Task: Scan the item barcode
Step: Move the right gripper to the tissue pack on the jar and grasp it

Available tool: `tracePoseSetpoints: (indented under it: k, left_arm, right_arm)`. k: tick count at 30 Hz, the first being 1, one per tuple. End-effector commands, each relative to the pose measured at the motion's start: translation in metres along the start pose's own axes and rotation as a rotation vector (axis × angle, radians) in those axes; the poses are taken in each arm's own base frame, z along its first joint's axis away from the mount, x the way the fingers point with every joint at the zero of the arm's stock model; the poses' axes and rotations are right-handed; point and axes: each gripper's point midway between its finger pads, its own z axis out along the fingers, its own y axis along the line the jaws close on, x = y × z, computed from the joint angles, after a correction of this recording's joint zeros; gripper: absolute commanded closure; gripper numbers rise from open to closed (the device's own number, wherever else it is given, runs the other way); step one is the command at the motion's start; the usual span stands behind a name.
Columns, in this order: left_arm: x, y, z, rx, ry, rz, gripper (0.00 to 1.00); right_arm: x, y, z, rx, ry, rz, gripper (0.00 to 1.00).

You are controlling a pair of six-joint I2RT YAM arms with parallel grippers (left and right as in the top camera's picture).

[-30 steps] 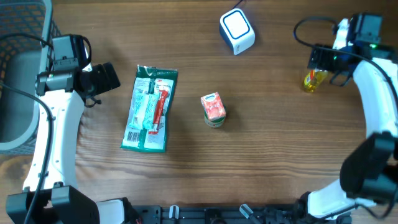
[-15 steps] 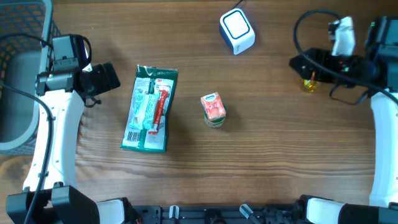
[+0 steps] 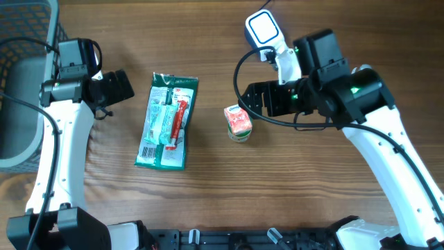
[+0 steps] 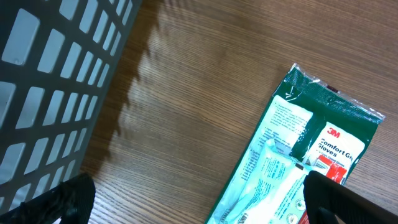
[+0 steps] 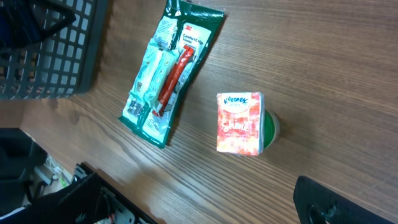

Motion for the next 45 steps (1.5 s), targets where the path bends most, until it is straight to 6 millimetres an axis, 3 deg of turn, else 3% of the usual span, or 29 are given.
tracePoseSetpoints:
  k: [1,7,12,22,29,35,45]
  left_arm:
    - [-0.001,0.002,0.001,-0.010,-0.001,-0.012,0.00]
    - [-0.001,0.002,0.001,-0.010,-0.001,-0.012,0.00]
    - [-0.001,0.002,0.001,-0.010,-0.001,-0.012,0.00]
    - [-0.001,0.002,0.001,-0.010,-0.001,-0.012,0.00]
    - [-0.001,0.002,0.001,-0.010,-0.001,-0.012,0.00]
    - [-0.001,0.002,0.001,-0.010,-0.001,-0.012,0.00]
    - [-0.001,0.002,0.001,-0.010,-0.001,-0.012,0.00]
  right_arm:
    - [-0.001,-0.007,0.012,0.045,0.013,0.041,0.00]
    - [-0.008,-0.012,0.024,0.044,-0.013,0.109,0.00]
    - [-0.011,-0.023,0.023,0.109,-0.034,0.106,0.02]
    - [-0.015,-0.022,0.023,0.103,-0.050,0.097,0.01]
    - [-0.002,-0.028,0.027,0.127,0.006,0.115,0.14]
    - [0.006,-0.036,0.041,0.148,0.068,0.139,0.40]
    - [0.018,-0.050,0.066,0.182,0.163,0.173,0.39]
